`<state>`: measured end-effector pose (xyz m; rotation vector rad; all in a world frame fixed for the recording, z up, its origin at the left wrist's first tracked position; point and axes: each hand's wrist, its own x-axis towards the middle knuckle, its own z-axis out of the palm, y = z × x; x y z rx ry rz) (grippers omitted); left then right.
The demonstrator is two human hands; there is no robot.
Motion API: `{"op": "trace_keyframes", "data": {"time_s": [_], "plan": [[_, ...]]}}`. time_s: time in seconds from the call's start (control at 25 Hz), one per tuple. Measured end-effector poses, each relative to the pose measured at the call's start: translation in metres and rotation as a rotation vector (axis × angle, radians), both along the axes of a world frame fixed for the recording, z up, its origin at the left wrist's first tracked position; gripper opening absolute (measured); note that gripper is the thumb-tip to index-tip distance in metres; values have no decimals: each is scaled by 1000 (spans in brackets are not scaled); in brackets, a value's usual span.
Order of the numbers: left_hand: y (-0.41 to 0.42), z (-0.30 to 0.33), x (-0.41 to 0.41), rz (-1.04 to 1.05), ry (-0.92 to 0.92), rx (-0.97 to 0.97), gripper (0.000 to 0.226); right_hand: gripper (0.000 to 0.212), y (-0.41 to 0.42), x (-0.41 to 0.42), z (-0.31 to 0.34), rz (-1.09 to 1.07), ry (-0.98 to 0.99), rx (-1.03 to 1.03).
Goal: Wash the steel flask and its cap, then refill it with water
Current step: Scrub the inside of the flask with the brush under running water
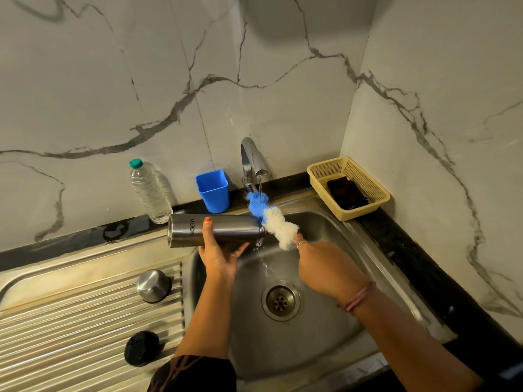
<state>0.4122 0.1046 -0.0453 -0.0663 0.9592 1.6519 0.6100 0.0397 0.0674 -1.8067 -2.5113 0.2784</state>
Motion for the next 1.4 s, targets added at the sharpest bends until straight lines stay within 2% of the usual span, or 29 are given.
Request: {"op": "trace_keyframes", "data": {"time_s": [0.12,0.2,0.32,0.44,0.64,0.76,0.92,1.04,1.16,1.32,1.4], "plan": [[2,-2,2,-3,21,-13,74,56,3,3,1,-20,43,-48],[6,-3,2,26,-11,-18,70,51,-5,13,9,-19,81,-31],[9,-2,1,57,-84,-23,86,43,-18,16,16,-18,101,22],[6,4,4,40,-72,-28,98,45,-17,3,7,-42,95,0],[5,7,7,45,-41,-73,75,33,-11,16,10,-28,75,3],[4,7,10,9,-30,-75,68,24,-14,18,12,-41,56,12],[4,8,15,-16,-43,-84,75,37,-9,4,0,-24,100,-33],[3,9,15,14,-23,-85,88,34,-12,16,11,16,73,-36],[4,7,14,13,-25,-74,80,29,-16,22,21,37,40,9],[6,6,13,-9,-30,-70,75,43,-6,9,7,75,36,-11],[7,7,13,-9,-27,-83,76,36,-6,11,9,77,34,-55]]}}
